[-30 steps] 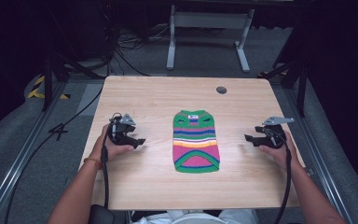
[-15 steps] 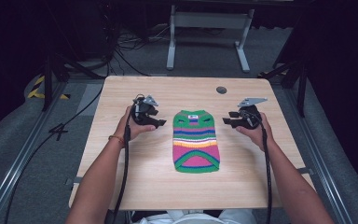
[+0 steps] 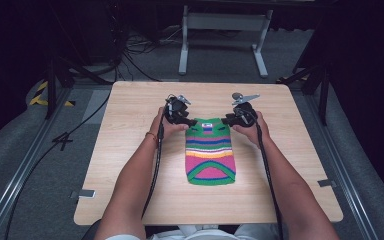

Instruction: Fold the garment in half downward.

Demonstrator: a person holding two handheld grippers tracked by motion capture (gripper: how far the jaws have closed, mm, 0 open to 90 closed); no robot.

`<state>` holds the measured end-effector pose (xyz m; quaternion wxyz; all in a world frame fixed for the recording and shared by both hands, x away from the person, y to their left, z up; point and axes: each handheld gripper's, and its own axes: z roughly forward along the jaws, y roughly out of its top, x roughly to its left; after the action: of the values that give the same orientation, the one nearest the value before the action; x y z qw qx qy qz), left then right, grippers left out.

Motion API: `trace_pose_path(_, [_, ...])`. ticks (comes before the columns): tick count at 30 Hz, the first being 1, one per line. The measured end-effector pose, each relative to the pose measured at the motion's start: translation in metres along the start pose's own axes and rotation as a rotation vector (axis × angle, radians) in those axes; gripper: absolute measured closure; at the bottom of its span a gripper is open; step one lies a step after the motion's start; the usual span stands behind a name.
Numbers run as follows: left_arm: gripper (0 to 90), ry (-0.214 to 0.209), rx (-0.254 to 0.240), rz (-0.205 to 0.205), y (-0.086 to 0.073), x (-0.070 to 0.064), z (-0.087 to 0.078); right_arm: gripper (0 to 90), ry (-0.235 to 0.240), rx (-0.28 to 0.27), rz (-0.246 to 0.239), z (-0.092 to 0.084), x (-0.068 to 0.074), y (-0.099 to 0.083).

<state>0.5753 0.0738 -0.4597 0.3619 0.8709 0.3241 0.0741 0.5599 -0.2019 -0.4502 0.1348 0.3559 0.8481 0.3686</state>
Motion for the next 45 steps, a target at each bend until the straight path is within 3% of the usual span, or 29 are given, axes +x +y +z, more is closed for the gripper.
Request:
trace_pose_path(2, [42.9,0.005,0.003,-0.01,0.001,0.001,0.003,66.1,0.004,0.002,0.005,0.004,-0.001,0.0])
trace_pose_path(4, [43.0,-0.03,-0.03,-0.039,-0.001,0.003,0.009,67.1,0.0,0.011,0.006,0.01,-0.001,0.001])
trace_pose_path(5, [45.6,-0.044,-0.042,-0.068,-0.001,0.002,0.011,67.7,0.007,0.01,0.016,0.013,-0.002,0.002])
trace_pose_path(11, [61.6,-0.028,-0.05,-0.093,-0.005,0.004,0.02,71.7,0.013,0.02,0.044,0.028,-0.004,0.0])
trace_pose_path(13, [71.8,-0.035,-0.058,-0.101,-0.006,0.003,0.022,72.0,0.018,0.018,0.063,0.032,-0.005,0.0])
trace_pose_path(19, [79.3,-0.026,-0.015,-0.06,-0.002,0.0,0.021,71.2,0.013,0.028,0.051,0.035,-0.005,0.0])
trace_pose_path(24, [82.7,-0.02,-0.004,-0.044,0.0,-0.002,0.022,82.0,0.021,0.049,0.016,0.036,-0.001,0.003])
trace_pose_path(30, [84.8,0.032,0.0,-0.023,0.005,-0.004,0.023,84.7,0.02,0.052,0.008,0.036,-0.001,0.005])
trace_pose_path(35, [84.9,0.06,-0.009,-0.002,0.011,-0.007,0.016,85.1,0.02,0.004,0.01,0.028,-0.001,0.009])
trace_pose_path(37, [84.9,0.07,-0.004,0.033,0.016,-0.01,0.008,85.1,0.026,-0.018,0.011,0.022,0.0,0.011])
trace_pose_path(40, [85.0,0.083,-0.044,0.079,0.023,-0.015,-0.007,85.2,0.028,-0.041,-0.021,0.012,0.004,0.017])
trace_pose_path(45, [84.9,0.108,-0.074,0.1,0.032,-0.02,-0.022,85.2,0.03,-0.1,-0.064,-0.008,0.013,0.033])
